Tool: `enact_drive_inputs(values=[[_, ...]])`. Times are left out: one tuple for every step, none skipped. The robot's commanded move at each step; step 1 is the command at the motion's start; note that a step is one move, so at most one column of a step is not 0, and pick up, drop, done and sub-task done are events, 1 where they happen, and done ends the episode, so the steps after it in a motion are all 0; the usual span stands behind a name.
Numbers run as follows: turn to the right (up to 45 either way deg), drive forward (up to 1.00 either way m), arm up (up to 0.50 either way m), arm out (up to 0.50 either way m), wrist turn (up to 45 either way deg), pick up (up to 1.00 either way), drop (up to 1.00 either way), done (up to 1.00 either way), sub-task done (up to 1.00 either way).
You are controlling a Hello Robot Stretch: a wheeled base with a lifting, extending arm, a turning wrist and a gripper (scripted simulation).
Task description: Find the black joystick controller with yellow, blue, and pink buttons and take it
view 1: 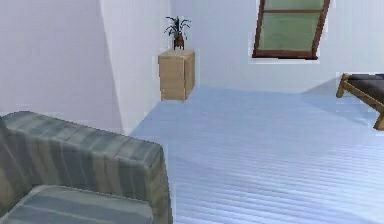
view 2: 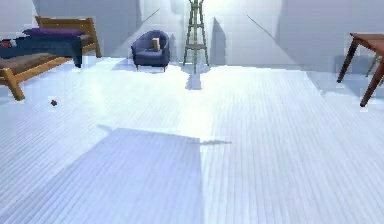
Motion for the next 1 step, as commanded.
enact_drive_inputs(values=[[-45.0, 0.0, 0.0, 0.0, 0.0, 0.0, 0.0, 0.0, 0.0]])
